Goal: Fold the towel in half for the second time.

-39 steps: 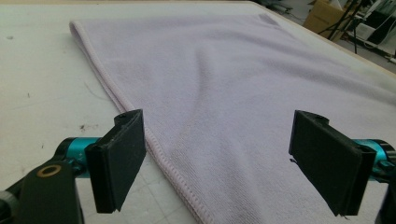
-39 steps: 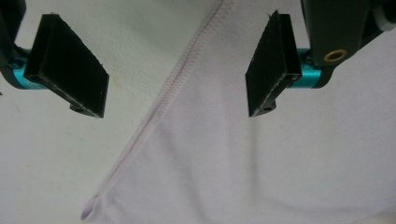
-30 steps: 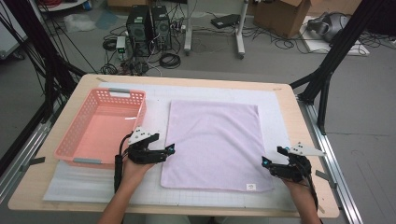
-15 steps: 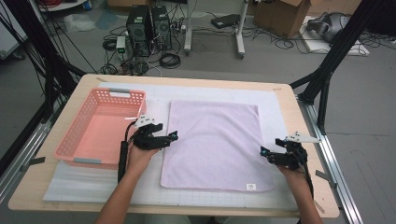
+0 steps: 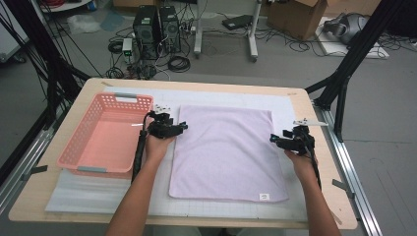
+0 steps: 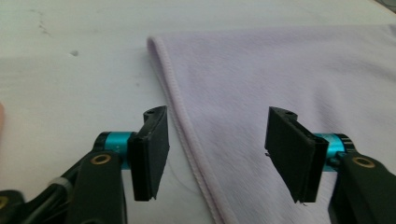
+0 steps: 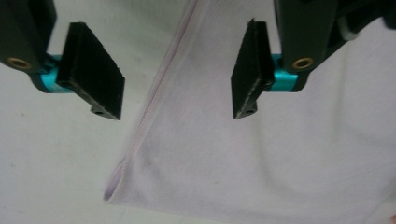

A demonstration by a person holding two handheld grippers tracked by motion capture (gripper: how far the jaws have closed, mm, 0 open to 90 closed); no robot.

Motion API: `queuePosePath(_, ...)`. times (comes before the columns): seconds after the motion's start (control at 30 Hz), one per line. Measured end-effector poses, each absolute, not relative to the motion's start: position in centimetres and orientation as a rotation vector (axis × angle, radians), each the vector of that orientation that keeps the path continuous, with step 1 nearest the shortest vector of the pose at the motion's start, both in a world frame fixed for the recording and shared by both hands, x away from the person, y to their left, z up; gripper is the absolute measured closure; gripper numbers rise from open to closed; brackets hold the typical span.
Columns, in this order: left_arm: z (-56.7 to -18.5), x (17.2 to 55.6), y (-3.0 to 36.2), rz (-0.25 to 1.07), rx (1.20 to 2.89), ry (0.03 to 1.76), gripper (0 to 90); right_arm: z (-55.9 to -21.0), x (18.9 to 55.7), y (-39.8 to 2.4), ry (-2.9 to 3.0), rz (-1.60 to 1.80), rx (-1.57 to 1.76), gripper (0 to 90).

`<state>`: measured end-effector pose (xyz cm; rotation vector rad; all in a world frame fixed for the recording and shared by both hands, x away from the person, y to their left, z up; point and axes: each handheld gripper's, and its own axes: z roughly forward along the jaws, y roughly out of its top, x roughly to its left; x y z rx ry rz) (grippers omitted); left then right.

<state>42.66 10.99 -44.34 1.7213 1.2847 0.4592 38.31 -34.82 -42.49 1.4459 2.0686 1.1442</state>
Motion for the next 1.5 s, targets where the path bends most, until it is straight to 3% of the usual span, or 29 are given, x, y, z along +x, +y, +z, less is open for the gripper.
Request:
queuePosePath(0.13, -45.2, 43.3, 11.2, 0.455, 1.744, 1.349, 48.1, -42.8, 40.4, -34.7, 2.045, 1.116, 1.516, 40.2)
queuePosePath(0.27, -45.0, 44.2, 10.6, 0.430, 1.787, 1.348, 46.5, -43.3, 42.1, -34.6, 2.038, 1.073, 1.567, 41.2)
queuePosePath(0.4, -45.1, 44.6, 10.2, 0.454, 1.808, 1.328, 50.0, -43.9, 43.1, -34.2, 2.042, 1.023, 1.565, 48.4)
queuePosePath(0.5, -45.1, 44.5, 9.8, 0.514, 1.842, 1.321, 56.9, -44.5, 43.4, -33.9, 2.032, 0.977, 1.571, 58.4)
queuePosePath(0.6, -45.0, 44.4, 9.8, 0.530, 1.849, 1.328, 63.7, -44.5, 43.4, -33.9, 2.036, 0.987, 1.563, 80.4)
queuePosePath(0.63, -45.0, 44.4, 9.7, 0.517, 1.842, 1.327, 67.3, -44.5, 43.4, -33.8, 2.029, 0.988, 1.571, 82.5)
queuePosePath(0.73, -45.0, 44.2, 9.2, 0.514, 1.857, 1.303, 82.1, -44.6, 43.4, -33.6, 2.002, 0.994, 1.593, 82.5)
queuePosePath(0.83, -45.0, 44.3, 9.2, 0.500, 1.848, 1.317, 82.9, -44.6, 43.4, -33.8, 2.003, 1.018, 1.620, 77.5)
queuePosePath(0.9, -45.0, 44.3, 9.4, 0.478, 1.832, 1.326, 84.2, -44.6, 43.4, -33.7, 2.014, 1.014, 1.607, 84.5)
queuePosePath(1.0, -45.1, 44.5, 10.1, 0.394, 1.766, 1.378, 85.1, -44.7, 43.4, -34.1, 2.004, 1.067, 1.657, 87.0)
queuePosePath(1.2, -44.1, 44.2, 11.0, 0.365, 1.692, 1.385, 85.2, -44.2, 43.0, -35.2, 1.954, 1.169, 1.689, 87.4)
queuePosePath(1.5, -41.6, 42.5, 11.7, 0.346, 1.707, 1.318, 85.2, -41.7, 40.9, -35.8, 1.975, 1.247, 1.603, 87.4)
